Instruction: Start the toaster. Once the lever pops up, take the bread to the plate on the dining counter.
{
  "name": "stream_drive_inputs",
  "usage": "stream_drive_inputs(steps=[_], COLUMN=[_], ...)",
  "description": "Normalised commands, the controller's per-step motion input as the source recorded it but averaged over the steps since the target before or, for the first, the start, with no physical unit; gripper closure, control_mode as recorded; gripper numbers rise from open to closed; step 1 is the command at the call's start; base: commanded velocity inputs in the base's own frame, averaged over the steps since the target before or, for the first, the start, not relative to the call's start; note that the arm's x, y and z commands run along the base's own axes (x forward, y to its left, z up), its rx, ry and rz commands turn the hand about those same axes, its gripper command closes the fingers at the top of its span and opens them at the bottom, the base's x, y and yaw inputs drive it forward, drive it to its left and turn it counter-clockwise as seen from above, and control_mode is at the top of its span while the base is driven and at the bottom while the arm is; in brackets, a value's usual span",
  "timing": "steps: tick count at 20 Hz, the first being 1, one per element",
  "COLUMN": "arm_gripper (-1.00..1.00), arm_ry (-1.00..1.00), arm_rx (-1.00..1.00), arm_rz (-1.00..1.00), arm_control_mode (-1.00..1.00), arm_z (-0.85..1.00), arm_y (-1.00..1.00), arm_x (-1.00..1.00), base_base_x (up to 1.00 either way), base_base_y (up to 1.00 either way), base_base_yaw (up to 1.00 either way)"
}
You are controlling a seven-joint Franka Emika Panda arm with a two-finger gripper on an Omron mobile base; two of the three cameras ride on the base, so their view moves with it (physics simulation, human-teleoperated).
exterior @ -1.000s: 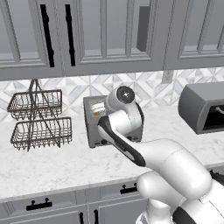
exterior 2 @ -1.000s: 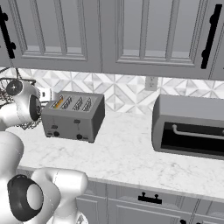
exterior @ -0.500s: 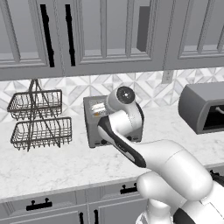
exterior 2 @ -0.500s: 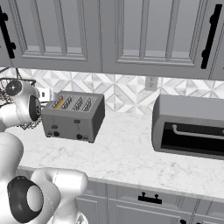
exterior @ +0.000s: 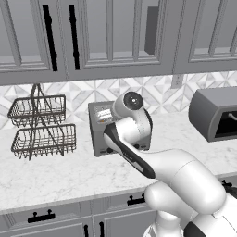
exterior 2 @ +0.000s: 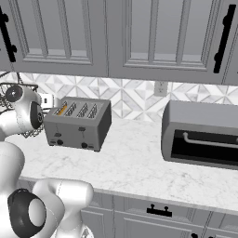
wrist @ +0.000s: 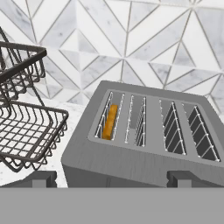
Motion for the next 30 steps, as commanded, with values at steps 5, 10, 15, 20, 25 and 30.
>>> stream_drive_inputs(steps=[5, 10, 15, 20, 25, 30], arm_gripper=[-1.0, -1.0, -1.0, -1.0, -1.0, -1.0], arm_ry=[0.0, 0.0, 0.0, 0.0, 0.0, 0.0], arm_rx=[0.0, 0.0, 0.0, 0.0, 0.0, 0.0], arm_rz=[0.0, 0.0, 0.0, 0.0, 0.0, 0.0], arm_control_mode=[-1.0, -1.0, -1.0, -1.0, -1.0, -1.0], arm_z=[0.0, 0.0, 0.0, 0.0, 0.0, 0.0], arm_y=[0.0, 0.0, 0.0, 0.0, 0.0, 0.0], arm_x=[-0.06, 0.0, 0.0, 0.0, 0.0, 0.0], base_base_x=[0.0, 0.0, 0.0, 0.0, 0.0, 0.0], base_base_y=[0.0, 0.0, 0.0, 0.0, 0.0, 0.0], base_base_yaw=[0.0, 0.0, 0.0, 0.0, 0.0, 0.0])
